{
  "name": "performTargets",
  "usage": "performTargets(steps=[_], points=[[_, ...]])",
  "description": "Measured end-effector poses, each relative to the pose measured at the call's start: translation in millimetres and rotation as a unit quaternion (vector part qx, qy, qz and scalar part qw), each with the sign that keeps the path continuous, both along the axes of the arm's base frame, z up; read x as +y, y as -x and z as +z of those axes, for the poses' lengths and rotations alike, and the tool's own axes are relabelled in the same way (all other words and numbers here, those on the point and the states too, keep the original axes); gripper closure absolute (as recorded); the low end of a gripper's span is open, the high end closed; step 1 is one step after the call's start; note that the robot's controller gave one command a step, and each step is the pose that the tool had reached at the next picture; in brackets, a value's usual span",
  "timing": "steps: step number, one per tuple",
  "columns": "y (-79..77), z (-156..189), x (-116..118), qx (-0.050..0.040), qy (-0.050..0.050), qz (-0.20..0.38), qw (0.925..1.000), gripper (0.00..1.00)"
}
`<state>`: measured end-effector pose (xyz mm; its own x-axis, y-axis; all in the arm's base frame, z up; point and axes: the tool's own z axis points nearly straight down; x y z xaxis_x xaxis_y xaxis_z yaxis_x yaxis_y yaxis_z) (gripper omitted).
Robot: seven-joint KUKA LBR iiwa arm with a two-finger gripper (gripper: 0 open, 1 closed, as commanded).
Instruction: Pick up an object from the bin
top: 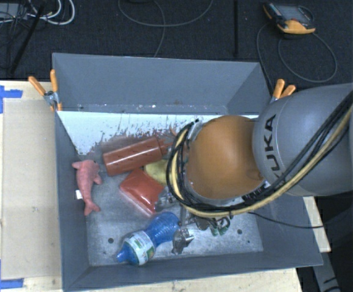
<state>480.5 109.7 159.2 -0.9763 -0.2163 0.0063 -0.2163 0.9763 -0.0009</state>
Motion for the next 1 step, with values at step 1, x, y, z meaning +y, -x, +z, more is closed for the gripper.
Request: performTargets(steps=[1], points=[[-17.0, -22.4, 3.0, -0.0027, -0.001, 0.066, 0.9978, 0.00]])
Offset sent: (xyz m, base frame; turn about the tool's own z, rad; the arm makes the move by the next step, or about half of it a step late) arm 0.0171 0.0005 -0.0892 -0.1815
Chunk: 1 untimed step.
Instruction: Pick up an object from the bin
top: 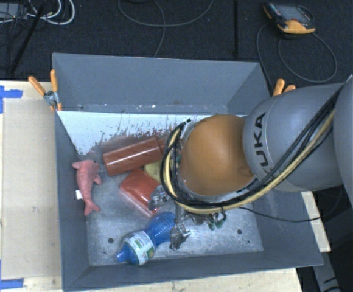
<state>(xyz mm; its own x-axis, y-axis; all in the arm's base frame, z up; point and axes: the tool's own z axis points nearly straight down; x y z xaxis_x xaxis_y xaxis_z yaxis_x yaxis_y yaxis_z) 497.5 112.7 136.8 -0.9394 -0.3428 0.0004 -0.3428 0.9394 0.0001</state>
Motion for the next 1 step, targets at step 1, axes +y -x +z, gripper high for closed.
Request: performTargets(steps=[1], points=[[-1.0, -64.1, -2.1, -0.0003, 0.000, 0.022, 0.9997, 0.00]])
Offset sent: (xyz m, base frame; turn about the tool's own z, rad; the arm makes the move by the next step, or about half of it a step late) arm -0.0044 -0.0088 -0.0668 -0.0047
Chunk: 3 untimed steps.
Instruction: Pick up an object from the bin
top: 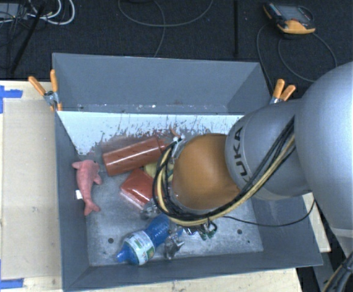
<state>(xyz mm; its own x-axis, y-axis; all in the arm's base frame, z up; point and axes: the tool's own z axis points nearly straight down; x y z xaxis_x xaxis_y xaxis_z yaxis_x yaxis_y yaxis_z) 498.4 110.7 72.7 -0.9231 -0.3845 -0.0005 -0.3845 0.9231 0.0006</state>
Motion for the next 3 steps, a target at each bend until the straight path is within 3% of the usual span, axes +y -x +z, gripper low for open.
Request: performTargets(steps=[1, 3], points=[[2.6, 0.5, -3.3, -0.0044, -0.003, -0.019, 0.9998, 1.00], [4.0, 4.8, -3.5, -0.0014, -0.002, -0.020, 0.9998, 1.00]])
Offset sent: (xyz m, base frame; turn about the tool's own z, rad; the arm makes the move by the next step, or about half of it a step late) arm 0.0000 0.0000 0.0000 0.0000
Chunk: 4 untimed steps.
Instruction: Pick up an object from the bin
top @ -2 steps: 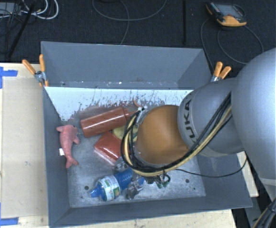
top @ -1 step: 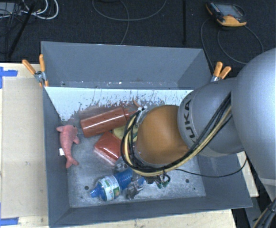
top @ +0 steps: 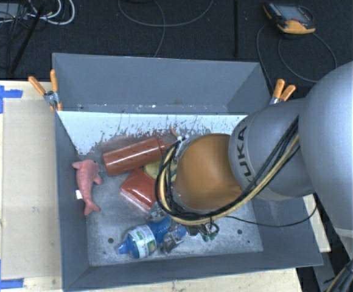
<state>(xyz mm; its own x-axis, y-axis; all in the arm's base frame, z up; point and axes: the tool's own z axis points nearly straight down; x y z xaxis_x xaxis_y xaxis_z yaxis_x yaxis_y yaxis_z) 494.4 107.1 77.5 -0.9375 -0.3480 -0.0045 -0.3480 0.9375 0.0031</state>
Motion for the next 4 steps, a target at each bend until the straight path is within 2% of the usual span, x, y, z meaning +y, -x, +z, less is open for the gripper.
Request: performTargets(steps=[1, 4], points=[[2.1, 17.7, -0.5, 0.0038, 0.002, 0.000, 1.0000, 1.00], [1.1, 64.3, -0.6, 0.0014, 0.002, -0.001, 1.0000, 1.00]])
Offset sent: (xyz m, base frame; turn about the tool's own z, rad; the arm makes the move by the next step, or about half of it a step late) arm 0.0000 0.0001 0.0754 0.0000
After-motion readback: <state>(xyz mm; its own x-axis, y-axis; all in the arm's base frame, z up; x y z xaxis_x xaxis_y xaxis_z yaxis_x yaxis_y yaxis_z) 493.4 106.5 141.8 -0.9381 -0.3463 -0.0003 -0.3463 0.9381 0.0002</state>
